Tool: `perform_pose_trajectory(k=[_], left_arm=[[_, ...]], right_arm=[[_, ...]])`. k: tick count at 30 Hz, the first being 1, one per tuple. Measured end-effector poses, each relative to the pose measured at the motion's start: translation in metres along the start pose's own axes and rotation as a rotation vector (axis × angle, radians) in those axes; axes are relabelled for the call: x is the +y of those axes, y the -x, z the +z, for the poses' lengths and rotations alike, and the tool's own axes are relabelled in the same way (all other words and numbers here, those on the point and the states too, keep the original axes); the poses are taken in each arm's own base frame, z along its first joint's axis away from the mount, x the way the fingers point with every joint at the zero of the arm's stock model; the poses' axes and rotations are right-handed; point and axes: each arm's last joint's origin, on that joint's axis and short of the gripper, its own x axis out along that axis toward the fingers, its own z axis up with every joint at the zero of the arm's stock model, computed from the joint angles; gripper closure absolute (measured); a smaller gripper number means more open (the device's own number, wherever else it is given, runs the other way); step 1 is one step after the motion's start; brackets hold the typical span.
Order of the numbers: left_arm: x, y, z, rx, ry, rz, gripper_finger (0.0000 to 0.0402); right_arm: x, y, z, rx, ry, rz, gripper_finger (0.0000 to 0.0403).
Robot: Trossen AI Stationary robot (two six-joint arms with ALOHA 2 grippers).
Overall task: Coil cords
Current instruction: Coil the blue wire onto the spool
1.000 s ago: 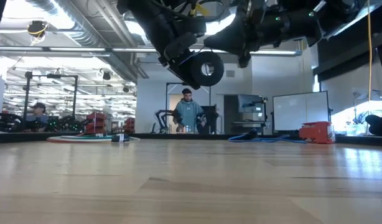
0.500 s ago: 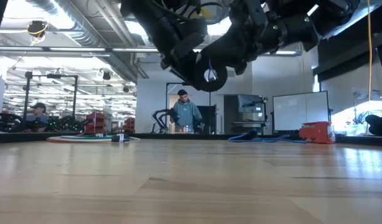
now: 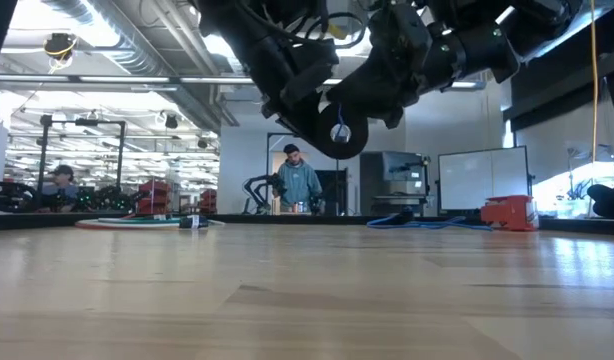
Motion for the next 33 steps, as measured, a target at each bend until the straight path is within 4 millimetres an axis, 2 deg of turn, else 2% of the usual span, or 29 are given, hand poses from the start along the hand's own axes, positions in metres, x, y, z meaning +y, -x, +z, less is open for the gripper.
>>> perform_pose_trajectory(k=[3,8,14,19,27,33], left_arm=[[-0.001,0.0,0.0,0.0,-0.078,0.005,0.04],[-0.004,-0.004,-0.005,0.01,-0.193,0.006,0.04],[-0.008,-0.029,-0.022,0.045,-0.261,0.077,0.04],[-0.015,-0.047,-0.034,0.085,-0.323,0.131,0.04],[-0.015,-0.048,-0.038,0.113,-0.259,0.132,0.04],[-0.015,-0.047,-0.039,0.117,-0.208,0.136,0.0372]], right_arm=[[-0.001,0.0,-0.002,0.026,0.029,-0.013,0.0249],[-0.002,0.0,-0.005,0.055,0.187,-0.057,0.0249],[-0.007,-0.009,-0.021,0.124,0.271,-0.104,0.0249],[-0.012,-0.025,-0.047,0.215,0.318,-0.115,0.0249],[-0.012,-0.031,-0.061,0.278,0.334,-0.093,0.0249],[-0.013,-0.032,-0.066,0.305,0.333,-0.081,0.0249]])
